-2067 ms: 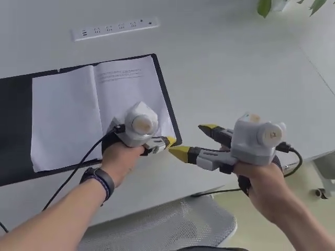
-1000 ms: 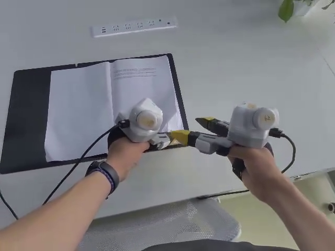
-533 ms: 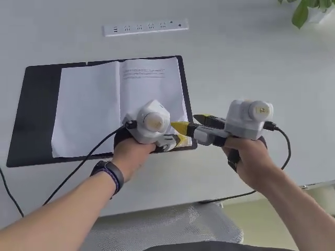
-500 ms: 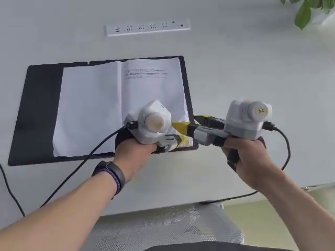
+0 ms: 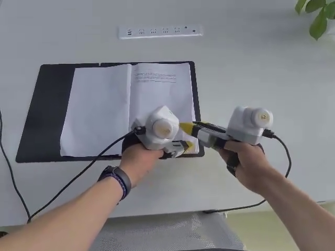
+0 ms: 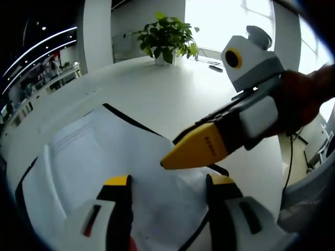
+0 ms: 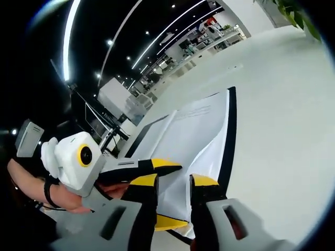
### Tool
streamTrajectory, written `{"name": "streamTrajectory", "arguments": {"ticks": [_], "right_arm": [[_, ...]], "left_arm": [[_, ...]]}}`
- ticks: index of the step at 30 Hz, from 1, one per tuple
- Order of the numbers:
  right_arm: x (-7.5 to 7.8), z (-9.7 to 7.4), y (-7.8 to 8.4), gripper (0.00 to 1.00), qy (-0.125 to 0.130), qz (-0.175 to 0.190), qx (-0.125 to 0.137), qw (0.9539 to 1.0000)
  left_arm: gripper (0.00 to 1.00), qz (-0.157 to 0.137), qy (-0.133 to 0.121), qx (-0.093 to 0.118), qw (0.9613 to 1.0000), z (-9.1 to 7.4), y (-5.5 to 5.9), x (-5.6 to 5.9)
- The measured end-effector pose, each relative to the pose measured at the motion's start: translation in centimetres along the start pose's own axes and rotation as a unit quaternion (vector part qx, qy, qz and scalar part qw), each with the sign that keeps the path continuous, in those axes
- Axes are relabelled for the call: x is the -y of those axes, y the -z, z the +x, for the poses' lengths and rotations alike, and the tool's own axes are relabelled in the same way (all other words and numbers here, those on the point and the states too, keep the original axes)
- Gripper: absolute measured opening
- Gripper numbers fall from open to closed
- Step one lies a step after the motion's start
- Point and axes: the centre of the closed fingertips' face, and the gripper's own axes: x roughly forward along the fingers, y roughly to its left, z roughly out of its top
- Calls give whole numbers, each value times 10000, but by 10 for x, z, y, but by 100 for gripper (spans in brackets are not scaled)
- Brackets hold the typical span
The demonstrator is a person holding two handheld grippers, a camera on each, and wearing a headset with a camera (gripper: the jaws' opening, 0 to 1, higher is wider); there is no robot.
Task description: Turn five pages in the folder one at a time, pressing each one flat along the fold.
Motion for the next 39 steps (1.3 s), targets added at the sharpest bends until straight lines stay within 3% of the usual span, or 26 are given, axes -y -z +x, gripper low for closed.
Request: {"name": "streamTrajectory", "arguments": {"ticks": [9,22,27,32,39], "right_arm": [[3,-4,0,5,21,190,57,9998],[-2,-6,-3,0,59,563,205,9982],[-6,-4,-8,0,78,525,271,9982],[-15,-3,-13,0,1,467,328,9984],[-26,-1,-20,0,-30,298,349,9989]], "left_arm": [[64,-199,122,49,9997,-9,-8,4],[69,-227,31,195,9995,-38,-14,-2],[70,-244,2,243,9994,-47,-15,-6],[72,-492,-72,376,9981,-60,-16,-15],[73,-456,-174,398,9980,-78,-9,-27]]}}
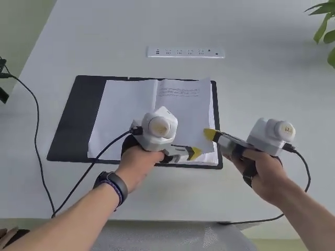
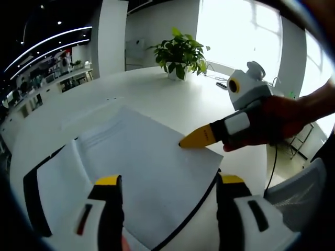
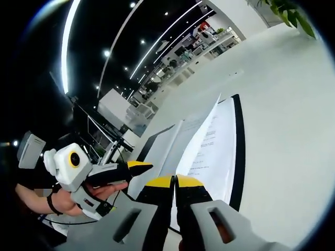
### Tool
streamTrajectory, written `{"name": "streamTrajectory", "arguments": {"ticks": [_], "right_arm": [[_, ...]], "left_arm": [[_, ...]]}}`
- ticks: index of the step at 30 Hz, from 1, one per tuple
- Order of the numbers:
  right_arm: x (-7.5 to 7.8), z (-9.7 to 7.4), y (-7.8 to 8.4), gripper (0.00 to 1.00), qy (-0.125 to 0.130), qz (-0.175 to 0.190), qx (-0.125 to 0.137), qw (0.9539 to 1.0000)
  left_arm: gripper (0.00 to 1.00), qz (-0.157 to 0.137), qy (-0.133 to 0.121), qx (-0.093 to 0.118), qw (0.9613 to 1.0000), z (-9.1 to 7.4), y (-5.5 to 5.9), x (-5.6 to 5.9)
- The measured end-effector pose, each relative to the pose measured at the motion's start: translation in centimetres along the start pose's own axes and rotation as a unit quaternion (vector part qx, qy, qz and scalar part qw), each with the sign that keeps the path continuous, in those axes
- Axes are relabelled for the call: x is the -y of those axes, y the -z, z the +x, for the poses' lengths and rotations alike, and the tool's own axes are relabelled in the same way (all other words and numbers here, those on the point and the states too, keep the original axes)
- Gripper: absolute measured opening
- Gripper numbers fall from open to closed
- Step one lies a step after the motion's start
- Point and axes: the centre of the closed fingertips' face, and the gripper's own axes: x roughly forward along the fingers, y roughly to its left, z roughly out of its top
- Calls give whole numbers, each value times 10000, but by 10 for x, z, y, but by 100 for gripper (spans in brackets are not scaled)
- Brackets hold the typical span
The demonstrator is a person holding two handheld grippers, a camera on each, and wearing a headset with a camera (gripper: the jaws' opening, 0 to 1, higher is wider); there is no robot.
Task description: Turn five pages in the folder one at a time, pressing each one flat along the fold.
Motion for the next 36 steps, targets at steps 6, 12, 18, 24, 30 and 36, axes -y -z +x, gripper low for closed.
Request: {"name": "streamTrajectory", "arguments": {"ticks": [6,12,18,24,30,36], "right_arm": [[-9,3,-5,0,-51,-129,-21,9999],[-28,9,-17,0,-192,-288,62,9994],[-44,21,-26,0,-294,-400,127,9987],[-71,37,-31,0,-553,-473,155,9972],[-98,53,-32,0,-744,-563,150,9955],[-119,70,-27,0,-928,-697,42,9932]], "left_arm": [[74,-215,-119,92,9997,-16,5,-15],[74,-211,-225,97,9995,-33,12,-29],[76,-264,-348,129,9990,-55,19,-47],[75,-296,-568,156,9978,-79,31,-70],[76,-380,-726,176,9965,-104,43,-89],[77,-436,-907,189,9947,-127,56,-103]]}}
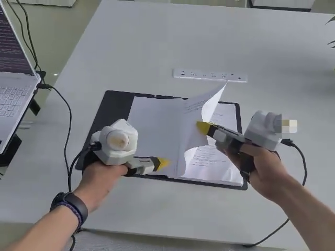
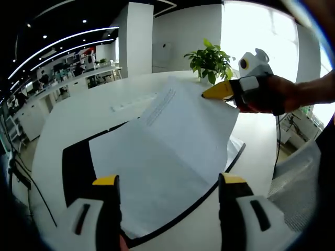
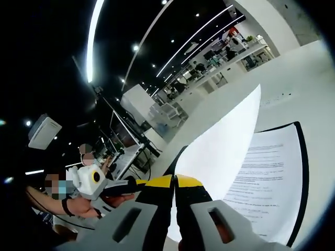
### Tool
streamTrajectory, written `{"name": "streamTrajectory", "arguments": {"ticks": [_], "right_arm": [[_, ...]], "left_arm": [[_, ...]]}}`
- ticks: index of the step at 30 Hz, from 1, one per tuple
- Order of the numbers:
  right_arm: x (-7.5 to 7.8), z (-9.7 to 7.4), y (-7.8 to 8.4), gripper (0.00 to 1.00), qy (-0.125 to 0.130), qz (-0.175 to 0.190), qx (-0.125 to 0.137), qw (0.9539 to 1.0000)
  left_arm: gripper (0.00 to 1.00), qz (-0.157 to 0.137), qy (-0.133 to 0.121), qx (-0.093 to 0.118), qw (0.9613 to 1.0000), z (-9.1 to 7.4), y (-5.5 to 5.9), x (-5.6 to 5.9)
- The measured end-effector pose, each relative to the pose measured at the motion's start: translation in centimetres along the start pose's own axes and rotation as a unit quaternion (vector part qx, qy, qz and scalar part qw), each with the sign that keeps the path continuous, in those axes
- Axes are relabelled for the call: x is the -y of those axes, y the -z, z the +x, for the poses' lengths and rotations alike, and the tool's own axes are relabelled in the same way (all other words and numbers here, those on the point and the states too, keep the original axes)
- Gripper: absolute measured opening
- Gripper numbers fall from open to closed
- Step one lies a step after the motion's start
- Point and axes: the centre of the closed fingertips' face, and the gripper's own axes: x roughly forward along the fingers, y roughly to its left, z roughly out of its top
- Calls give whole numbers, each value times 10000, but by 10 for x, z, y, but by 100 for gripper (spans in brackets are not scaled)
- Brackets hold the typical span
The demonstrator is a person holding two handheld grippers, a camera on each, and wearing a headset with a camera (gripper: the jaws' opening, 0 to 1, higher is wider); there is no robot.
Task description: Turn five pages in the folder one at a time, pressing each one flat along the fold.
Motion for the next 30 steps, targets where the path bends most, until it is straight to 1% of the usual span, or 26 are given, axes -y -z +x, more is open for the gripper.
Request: {"name": "streamTrajectory", "arguments": {"ticks": [2,3,13,15,17,19,23,26,30], "right_arm": [[-6,7,2,0,-56,-13,-38,10000],[-8,11,3,0,-85,-25,-63,9999],[-29,41,13,0,-289,-81,-245,9992],[-32,48,16,0,-332,-89,-303,9990],[-38,55,19,0,-386,-107,-352,9986],[-46,61,23,0,-425,-111,-384,9983],[-61,75,29,0,-533,-108,-466,9974],[-70,84,37,0,-597,-161,-599,9963],[-77,94,48,0,-670,-178,-763,9947]], "left_arm": [[77,-22,-39,-5,10000,-7,4,-4],[77,-42,-63,4,10000,-10,5,-9],[77,-191,-304,121,9993,-38,12,-32],[77,-211,-343,119,9991,-42,14,-33],[77,-250,-405,164,9987,-49,14,-36],[77,-320,-434,202,9983,-55,15,-38],[78,-334,-486,186,9981,-62,23,-44],[78,-348,-531,159,9979,-67,27,-48],[78,-423,-588,225,9971,-75,27,-52]]}}
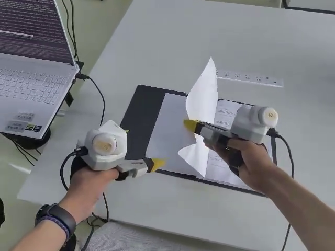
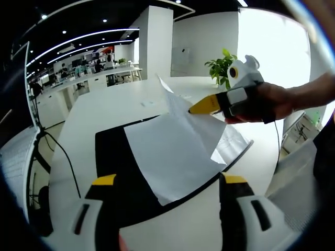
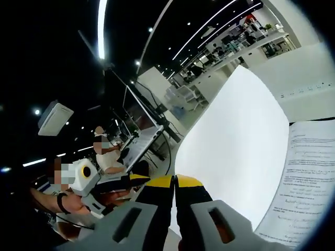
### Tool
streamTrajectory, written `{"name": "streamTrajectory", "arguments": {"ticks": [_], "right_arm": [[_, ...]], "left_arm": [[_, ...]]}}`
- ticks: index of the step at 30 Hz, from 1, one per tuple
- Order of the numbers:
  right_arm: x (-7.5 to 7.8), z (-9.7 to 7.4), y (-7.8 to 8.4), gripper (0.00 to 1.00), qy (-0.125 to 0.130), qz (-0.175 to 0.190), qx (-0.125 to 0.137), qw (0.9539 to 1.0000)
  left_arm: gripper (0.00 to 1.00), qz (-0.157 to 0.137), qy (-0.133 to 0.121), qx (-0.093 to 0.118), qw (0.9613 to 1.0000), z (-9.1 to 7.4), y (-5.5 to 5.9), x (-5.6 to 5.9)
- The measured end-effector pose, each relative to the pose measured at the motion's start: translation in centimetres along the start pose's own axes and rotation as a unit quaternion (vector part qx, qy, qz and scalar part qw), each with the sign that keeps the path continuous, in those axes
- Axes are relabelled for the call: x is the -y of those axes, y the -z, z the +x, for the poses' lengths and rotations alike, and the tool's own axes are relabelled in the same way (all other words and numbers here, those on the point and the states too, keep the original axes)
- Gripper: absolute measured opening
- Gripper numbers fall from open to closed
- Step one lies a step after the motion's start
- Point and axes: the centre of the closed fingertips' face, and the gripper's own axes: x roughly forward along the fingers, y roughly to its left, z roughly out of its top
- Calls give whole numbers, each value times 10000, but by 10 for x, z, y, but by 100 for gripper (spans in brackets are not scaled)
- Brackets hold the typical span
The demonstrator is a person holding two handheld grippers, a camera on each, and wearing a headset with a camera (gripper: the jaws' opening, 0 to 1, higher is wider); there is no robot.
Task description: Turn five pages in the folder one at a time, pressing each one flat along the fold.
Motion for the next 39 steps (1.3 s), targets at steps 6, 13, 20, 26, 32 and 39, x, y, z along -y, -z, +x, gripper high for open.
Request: {"name": "streamTrajectory", "arguments": {"ticks": [6,13,20,26,32,39], "right_arm": [[-1,19,14,0,-3,82,-221,9997],[6,37,31,0,36,195,-494,9986],[14,52,46,0,108,319,-709,9969],[25,64,58,0,208,497,-843,9950],[34,75,74,0,322,678,-1036,9918],[61,86,89,0,521,899,-1203,9873]], "left_arm": [[78,-119,-44,61,9999,-6,2,-6],[78,-250,-129,84,9996,-9,8,-10],[78,-312,-129,144,9993,-13,10,-10],[78,-339,-117,130,9993,-14,13,-11],[78,-404,-128,132,9990,-15,15,-11],[78,-481,-160,128,9986,-16,17,-12]]}}
